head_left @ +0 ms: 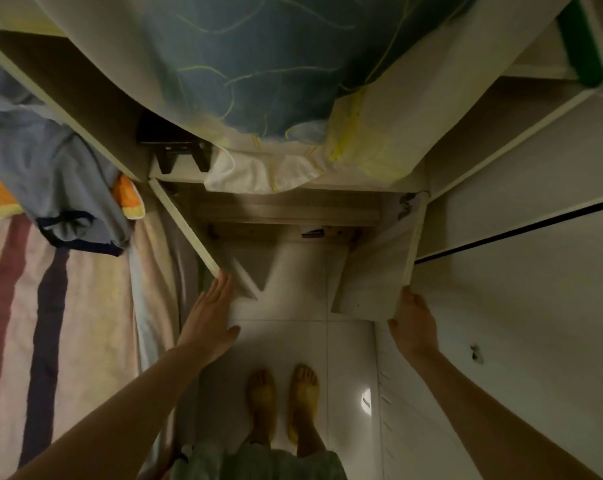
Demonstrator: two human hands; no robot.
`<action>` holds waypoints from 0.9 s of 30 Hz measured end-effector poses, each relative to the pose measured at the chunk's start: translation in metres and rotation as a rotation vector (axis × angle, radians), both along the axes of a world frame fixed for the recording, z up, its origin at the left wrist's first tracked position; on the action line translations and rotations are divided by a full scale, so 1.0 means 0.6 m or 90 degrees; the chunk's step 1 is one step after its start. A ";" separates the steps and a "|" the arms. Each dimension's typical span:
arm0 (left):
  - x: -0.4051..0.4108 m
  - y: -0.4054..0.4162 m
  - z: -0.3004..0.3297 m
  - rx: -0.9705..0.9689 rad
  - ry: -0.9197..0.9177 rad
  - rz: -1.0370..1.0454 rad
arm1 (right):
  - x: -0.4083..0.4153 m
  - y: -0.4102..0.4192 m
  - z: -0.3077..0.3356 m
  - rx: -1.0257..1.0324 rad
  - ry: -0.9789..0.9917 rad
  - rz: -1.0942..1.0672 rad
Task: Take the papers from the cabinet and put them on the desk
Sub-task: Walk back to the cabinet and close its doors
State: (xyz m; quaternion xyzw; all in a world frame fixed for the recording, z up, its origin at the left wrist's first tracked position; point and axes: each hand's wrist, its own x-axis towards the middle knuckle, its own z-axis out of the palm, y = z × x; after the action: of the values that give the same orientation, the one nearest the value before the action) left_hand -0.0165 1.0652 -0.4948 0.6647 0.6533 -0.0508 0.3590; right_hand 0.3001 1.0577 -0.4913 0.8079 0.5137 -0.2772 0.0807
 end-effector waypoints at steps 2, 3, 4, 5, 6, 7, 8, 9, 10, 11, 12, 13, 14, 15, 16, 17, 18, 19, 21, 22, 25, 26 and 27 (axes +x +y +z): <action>0.017 0.021 -0.008 0.003 -0.013 -0.020 | -0.017 0.010 -0.007 0.014 0.049 0.007; 0.026 0.032 -0.012 0.005 -0.015 -0.025 | -0.028 0.017 -0.012 0.022 0.070 0.008; 0.034 0.043 -0.015 0.008 -0.016 -0.029 | -0.040 0.025 -0.016 0.030 0.086 0.008; 0.042 0.052 -0.015 0.012 -0.013 -0.035 | -0.051 0.034 -0.020 0.039 0.097 0.013; 0.048 0.060 -0.016 0.020 -0.001 -0.048 | -0.062 0.043 -0.023 0.050 0.106 0.022; 0.053 0.068 -0.017 0.032 0.027 -0.071 | -0.073 0.051 -0.026 0.060 0.108 0.039; 0.059 0.076 -0.017 0.049 0.071 -0.100 | -0.082 0.060 -0.028 0.065 0.101 0.062; 0.067 0.084 -0.018 0.075 0.126 -0.132 | -0.089 0.069 -0.029 0.072 0.082 0.092; 0.075 0.094 -0.019 0.109 0.182 -0.162 | -0.095 0.079 -0.031 0.081 0.055 0.125; 0.084 0.105 -0.021 0.141 0.230 -0.188 | -0.101 0.088 -0.033 0.094 0.025 0.154; 0.093 0.115 -0.023 0.160 0.261 -0.207 | -0.106 0.097 -0.033 0.102 0.002 0.171; 0.100 0.123 -0.026 0.159 0.276 -0.217 | -0.110 0.105 -0.035 0.105 -0.013 0.182; 0.104 0.131 -0.028 0.145 0.275 -0.217 | -0.113 0.112 -0.037 0.107 -0.020 0.189; 0.106 0.139 -0.032 0.127 0.262 -0.210 | -0.117 0.119 -0.038 0.106 -0.021 0.197; 0.105 0.147 -0.035 0.114 0.242 -0.201 | -0.119 0.125 -0.039 0.107 -0.021 0.203; 0.102 0.156 -0.038 0.109 0.223 -0.196 | -0.122 0.132 -0.040 0.110 -0.021 0.208; 0.099 0.164 -0.039 0.111 0.207 -0.197 | -0.123 0.141 -0.042 0.114 -0.019 0.211; 0.097 0.172 -0.041 0.115 0.196 -0.201 | -0.124 0.149 -0.043 0.117 -0.016 0.214; 0.095 0.189 -0.044 0.117 0.183 -0.206 | -0.125 0.167 -0.049 0.120 -0.003 0.219; 0.095 0.196 -0.046 0.118 0.181 -0.207 | -0.126 0.175 -0.052 0.120 0.006 0.219; 0.098 0.215 -0.055 0.120 0.183 -0.198 | -0.128 0.200 -0.059 0.110 0.019 0.211; 0.100 0.222 -0.058 0.121 0.185 -0.192 | -0.129 0.209 -0.061 0.105 0.016 0.209; 0.104 0.229 -0.060 0.121 0.187 -0.185 | -0.130 0.217 -0.061 0.096 0.010 0.208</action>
State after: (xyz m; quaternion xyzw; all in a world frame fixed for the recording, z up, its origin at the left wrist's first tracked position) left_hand 0.0456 1.2029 -0.5310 0.7680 0.5977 -0.1367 0.1850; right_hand 0.2220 1.1880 -0.5280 0.7151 0.6582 -0.2276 0.0601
